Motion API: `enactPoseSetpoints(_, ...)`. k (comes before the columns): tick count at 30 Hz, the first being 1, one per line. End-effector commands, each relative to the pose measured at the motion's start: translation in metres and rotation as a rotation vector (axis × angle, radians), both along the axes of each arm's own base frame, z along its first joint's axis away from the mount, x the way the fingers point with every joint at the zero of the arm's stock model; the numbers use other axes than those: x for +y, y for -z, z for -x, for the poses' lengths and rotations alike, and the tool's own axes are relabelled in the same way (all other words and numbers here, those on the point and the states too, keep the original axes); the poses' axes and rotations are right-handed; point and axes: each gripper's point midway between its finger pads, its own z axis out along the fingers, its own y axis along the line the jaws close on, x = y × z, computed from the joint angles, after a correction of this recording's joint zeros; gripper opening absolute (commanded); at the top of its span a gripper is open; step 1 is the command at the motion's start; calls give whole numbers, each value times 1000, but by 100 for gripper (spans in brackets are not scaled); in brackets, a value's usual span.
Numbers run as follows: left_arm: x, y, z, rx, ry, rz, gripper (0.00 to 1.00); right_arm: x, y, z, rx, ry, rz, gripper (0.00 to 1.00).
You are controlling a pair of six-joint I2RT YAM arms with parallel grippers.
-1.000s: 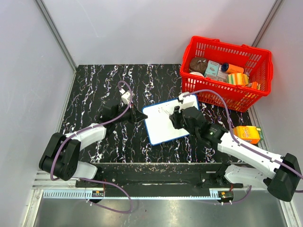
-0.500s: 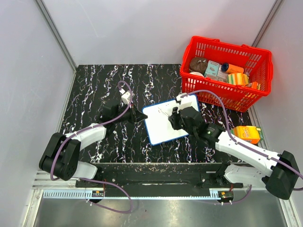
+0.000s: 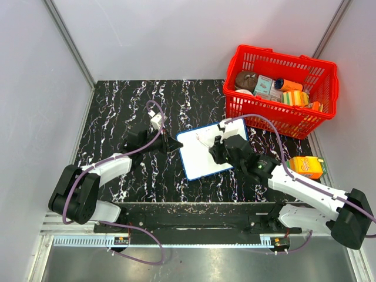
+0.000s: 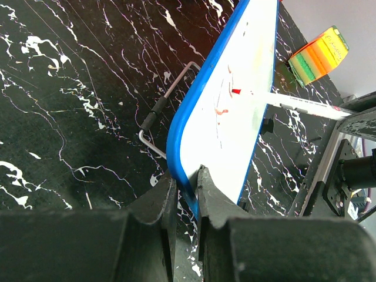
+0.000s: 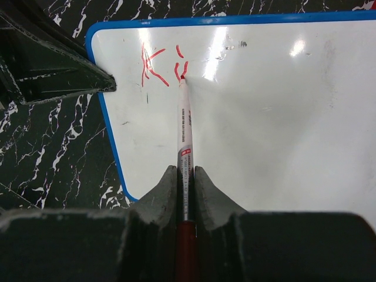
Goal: Write a sentence on the whiteboard
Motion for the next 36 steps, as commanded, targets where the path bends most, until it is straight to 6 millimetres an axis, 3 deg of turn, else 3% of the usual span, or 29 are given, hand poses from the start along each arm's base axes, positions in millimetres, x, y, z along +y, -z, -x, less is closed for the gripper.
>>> enactPoseSetpoints(1, 18, 6, -29, -141, -87, -133, 0, -3, 5, 5, 20, -3, -2, 0)
enactPoseSetpoints(25, 17, 6, -29, -141, -84, -132, 0, -2, -21, -15, -59, 59, -17, 0)
enactPoseSetpoints(36, 17, 6, -29, -142, -83, -135, 0, -4, -20, -21, -64, 87, -3, 0)
